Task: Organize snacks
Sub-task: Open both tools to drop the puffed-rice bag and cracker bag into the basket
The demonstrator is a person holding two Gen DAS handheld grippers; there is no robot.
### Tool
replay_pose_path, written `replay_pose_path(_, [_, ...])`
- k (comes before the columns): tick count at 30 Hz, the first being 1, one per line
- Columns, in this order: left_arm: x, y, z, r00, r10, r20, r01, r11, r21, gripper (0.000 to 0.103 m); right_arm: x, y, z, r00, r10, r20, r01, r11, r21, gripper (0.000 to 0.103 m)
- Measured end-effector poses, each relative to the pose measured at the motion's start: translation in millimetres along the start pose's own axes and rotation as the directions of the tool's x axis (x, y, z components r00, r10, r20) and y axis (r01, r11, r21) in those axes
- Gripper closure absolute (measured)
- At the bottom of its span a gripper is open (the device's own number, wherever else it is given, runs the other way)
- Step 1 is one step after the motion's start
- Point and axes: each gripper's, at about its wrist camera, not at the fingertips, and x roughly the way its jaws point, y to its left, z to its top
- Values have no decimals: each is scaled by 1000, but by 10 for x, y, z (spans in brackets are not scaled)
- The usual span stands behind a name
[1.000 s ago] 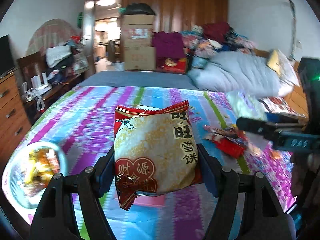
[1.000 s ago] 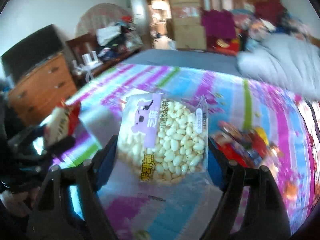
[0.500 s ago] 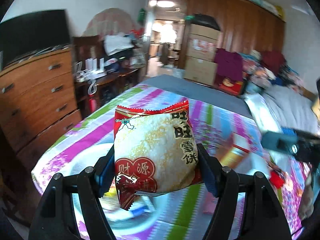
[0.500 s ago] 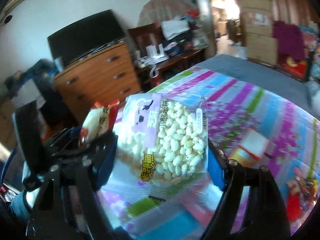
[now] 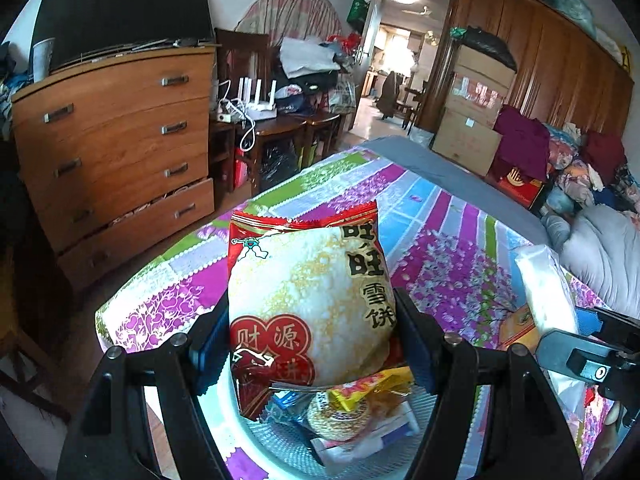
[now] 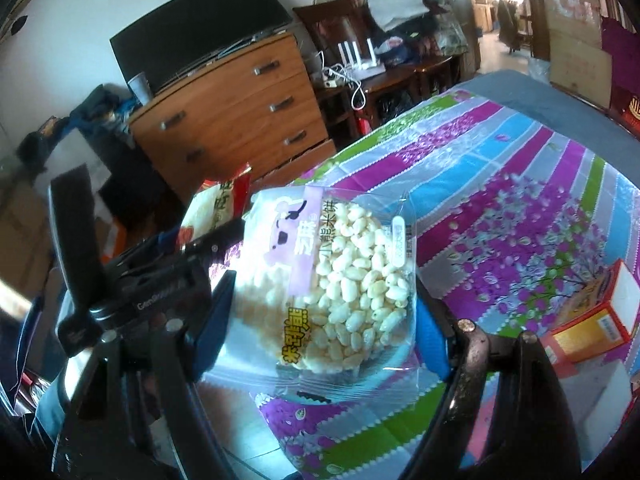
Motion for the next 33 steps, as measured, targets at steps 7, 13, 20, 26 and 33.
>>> replay_pose_path(7, [112, 46, -47, 1000, -4, -13, 5, 1000, 9, 28, 115, 49, 18, 1000, -3, -21, 3, 1000, 0, 23])
replay_pose_path(13, [123, 66, -46, 1000, -4, -15, 4, 1000, 11, 28, 146, 64, 24, 1000, -3, -22, 3, 1000, -3, 23])
replay_pose_path(20, [146, 78, -43, 1000, -5, -20, 5, 1000, 12, 28, 201, 55, 5, 1000, 2, -31, -2, 1000, -1, 23])
replay_pose_path(26, [202, 88, -58, 1000, -4, -29, 4, 1000, 17, 28, 242, 13, -4, 999, 0, -43, 0, 1000, 8, 23])
replay_pose_path(33, [291, 87, -110, 998, -8, -57, 9, 1000, 14, 28, 348, 8, -40, 997, 0, -74, 1, 1000, 9, 22])
